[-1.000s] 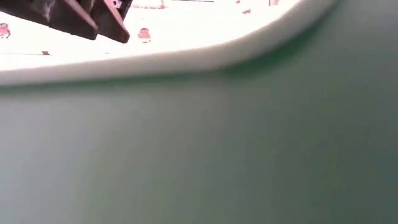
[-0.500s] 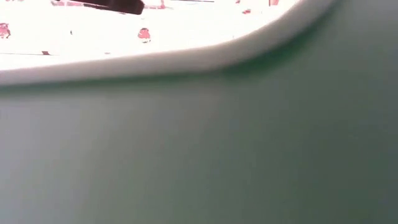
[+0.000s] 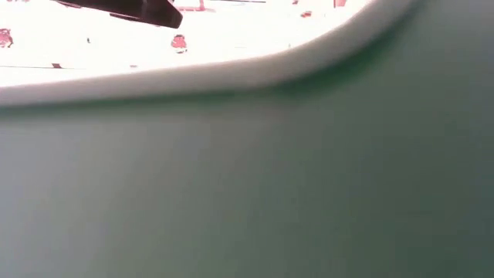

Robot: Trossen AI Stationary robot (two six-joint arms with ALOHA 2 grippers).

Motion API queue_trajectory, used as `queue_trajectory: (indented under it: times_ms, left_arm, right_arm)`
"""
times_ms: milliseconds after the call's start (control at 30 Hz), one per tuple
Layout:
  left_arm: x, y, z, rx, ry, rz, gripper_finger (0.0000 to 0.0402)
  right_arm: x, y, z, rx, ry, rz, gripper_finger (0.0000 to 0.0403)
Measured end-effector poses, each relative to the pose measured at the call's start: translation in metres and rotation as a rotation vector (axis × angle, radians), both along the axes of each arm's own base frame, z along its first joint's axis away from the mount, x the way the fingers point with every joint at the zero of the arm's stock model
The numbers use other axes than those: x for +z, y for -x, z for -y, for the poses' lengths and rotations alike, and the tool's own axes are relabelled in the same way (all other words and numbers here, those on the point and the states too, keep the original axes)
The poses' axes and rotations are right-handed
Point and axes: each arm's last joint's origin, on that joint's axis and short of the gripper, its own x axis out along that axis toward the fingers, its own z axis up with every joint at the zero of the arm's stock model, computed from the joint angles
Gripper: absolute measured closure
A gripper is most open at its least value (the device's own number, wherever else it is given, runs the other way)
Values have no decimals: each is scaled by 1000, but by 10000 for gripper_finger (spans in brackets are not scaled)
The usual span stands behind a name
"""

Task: Sort crayons
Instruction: Put the blue crayon into the blue bin

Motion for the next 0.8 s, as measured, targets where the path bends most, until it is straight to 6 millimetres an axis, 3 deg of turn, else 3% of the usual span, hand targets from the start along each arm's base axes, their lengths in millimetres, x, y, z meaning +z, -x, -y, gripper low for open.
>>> queue_trajectory:
  times_ms: [533, 800]
  left_arm:
    - [-1, 0, 0, 1, 5, -12, 260]
    - [-1, 0, 0, 1, 4, -12, 260]
  right_arm:
    - [-30, -6, -11, 28, 8, -20, 267]
    - [-30, -12, -12, 111, -13, 17, 325]
